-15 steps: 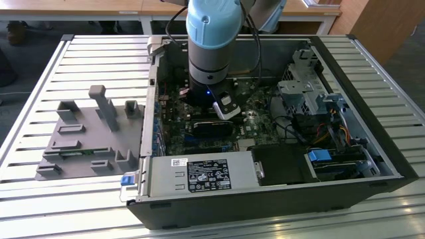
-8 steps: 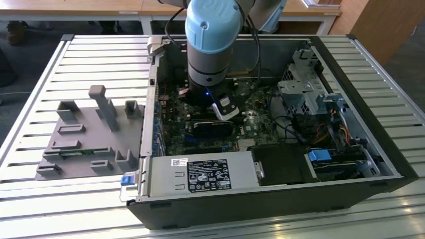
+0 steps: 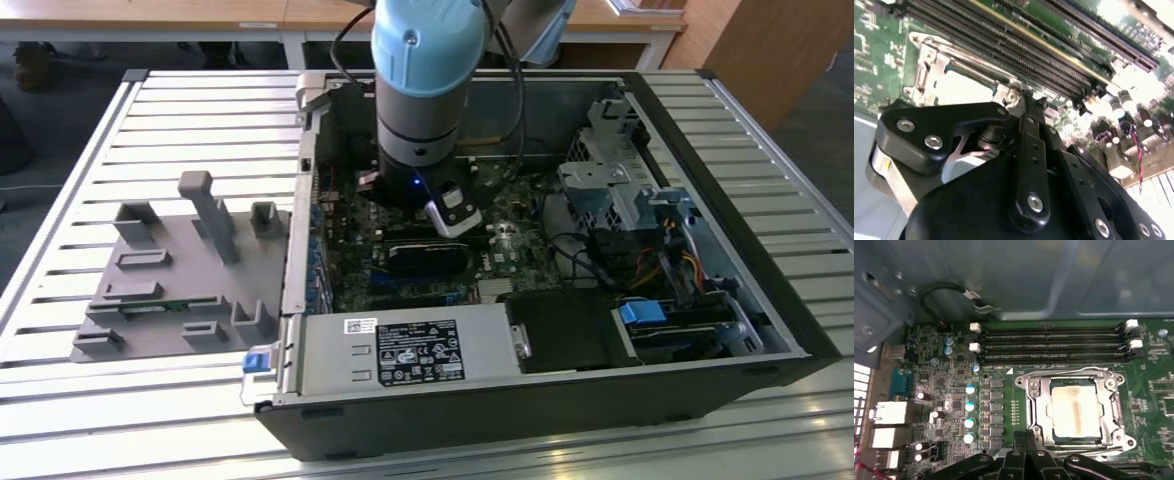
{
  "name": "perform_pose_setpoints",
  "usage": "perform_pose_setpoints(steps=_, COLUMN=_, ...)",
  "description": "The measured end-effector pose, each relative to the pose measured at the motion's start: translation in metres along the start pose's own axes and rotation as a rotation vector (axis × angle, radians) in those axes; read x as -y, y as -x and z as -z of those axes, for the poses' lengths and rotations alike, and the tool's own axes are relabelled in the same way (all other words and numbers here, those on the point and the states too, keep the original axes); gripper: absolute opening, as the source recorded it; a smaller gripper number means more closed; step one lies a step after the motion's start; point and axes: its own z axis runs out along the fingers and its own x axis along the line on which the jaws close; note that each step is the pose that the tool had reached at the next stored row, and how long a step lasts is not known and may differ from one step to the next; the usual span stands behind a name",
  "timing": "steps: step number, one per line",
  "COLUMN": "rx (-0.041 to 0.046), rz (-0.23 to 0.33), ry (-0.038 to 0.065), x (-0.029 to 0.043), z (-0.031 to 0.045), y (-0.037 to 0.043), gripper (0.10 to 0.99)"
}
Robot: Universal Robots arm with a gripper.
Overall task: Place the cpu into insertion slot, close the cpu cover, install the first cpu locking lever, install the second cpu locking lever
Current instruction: 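Install the second cpu locking lever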
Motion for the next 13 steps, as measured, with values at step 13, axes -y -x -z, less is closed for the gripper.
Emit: perform_pose_setpoints(steps=13, rx=0.0, rz=0.0, ry=0.0, x=-0.0072, z=0.0238, y=-0.0002, gripper=0.118)
